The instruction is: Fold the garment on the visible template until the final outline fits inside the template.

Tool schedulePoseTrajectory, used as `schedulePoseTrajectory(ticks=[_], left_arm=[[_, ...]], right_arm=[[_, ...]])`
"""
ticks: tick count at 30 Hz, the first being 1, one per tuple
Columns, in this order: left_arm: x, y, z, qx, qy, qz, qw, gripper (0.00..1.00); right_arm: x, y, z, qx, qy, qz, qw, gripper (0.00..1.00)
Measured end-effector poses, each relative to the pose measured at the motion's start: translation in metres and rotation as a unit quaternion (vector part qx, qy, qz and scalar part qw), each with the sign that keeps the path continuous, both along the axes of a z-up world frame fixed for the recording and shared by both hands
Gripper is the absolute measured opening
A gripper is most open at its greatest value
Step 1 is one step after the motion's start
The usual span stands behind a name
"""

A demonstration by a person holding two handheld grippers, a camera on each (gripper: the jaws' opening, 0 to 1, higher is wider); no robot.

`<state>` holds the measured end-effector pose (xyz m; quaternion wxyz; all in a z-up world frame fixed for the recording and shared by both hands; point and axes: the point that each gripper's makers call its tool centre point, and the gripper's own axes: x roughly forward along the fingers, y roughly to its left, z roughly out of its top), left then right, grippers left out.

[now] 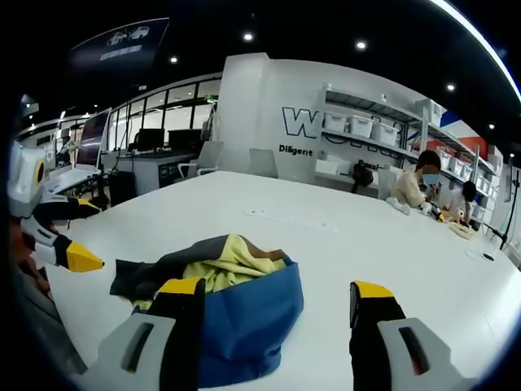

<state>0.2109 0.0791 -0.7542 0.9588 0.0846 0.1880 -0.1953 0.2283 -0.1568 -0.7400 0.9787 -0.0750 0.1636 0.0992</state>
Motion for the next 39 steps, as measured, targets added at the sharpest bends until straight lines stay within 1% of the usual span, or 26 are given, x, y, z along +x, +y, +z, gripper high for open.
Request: schedulePoseTrajectory(ticks=[6,13,23,27,28,30,32,39], left_arm=[[0.0,-0.001,-0.001,0.002,0.002,-0.002,1.0,0.79],[-0.001,-0.001,-0.002,0.003,0.003,-0.003,1.0,0.78],[-0.001,-0.002,-0.002,0.004,0.005,-0.005,1.0,0.78],[-0.001,-0.002,-0.004,0.009,0.009,-0.006,0.9999,0.77],[-0.001,-0.002,-0.004,0.009,0.009,-0.006,0.9999,0.77],[-0.002,-0.002,-0.004,0.009,0.008,-0.007,0.9999,0.77],[-0.001,-0.002,-0.003,0.009,0.006,-0.007,0.9999,0.77],[-0.002,-0.003,-0.004,0.009,0.007,-0.009,0.9999,0.76]], right_arm=[[-0.001,0.002,0.001,-0.006,-0.002,0.005,1.0,0.72],[-0.001,0.005,0.002,-0.003,-0.001,0.013,0.9999,0.63],[-0.002,0.007,0.001,-0.004,0.001,0.018,0.9998,0.58],[-0.004,0.015,-0.002,0.002,0.009,0.034,0.9994,0.48],[-0.005,0.018,-0.003,0.003,0.013,0.038,0.9992,0.43],[-0.008,0.023,-0.009,-0.004,0.03,0.051,0.9983,0.36],[-0.009,0.026,-0.007,-0.004,0.025,0.055,0.9981,0.35],[-0.011,0.029,-0.005,-0.001,0.023,0.064,0.9977,0.31]])
